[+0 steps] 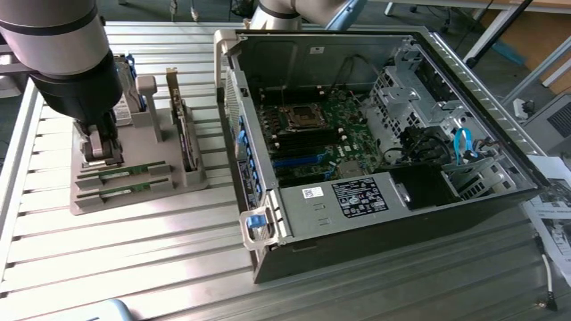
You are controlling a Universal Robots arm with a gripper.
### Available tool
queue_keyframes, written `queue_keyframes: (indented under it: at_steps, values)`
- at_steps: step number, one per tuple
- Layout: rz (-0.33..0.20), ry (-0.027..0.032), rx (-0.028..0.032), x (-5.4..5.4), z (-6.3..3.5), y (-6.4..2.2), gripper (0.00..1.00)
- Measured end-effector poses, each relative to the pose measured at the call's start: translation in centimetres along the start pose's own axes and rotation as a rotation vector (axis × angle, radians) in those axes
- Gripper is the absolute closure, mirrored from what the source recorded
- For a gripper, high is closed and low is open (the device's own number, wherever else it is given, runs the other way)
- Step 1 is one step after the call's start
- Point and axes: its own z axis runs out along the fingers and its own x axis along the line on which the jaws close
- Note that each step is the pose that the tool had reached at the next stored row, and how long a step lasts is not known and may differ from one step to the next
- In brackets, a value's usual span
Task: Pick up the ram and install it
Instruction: 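Pick up the ram and move it above insertion slot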
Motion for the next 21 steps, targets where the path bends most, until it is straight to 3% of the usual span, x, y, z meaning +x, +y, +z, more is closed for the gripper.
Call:
queue_keyframes:
  at_steps: [8,21]
  values:
    - [0.0,0.0007,0.0001,0.2,0.14,0.02,0.76]
    - [0.0,0.0008,0.0,0.3,2.25,-0.01,0.76]
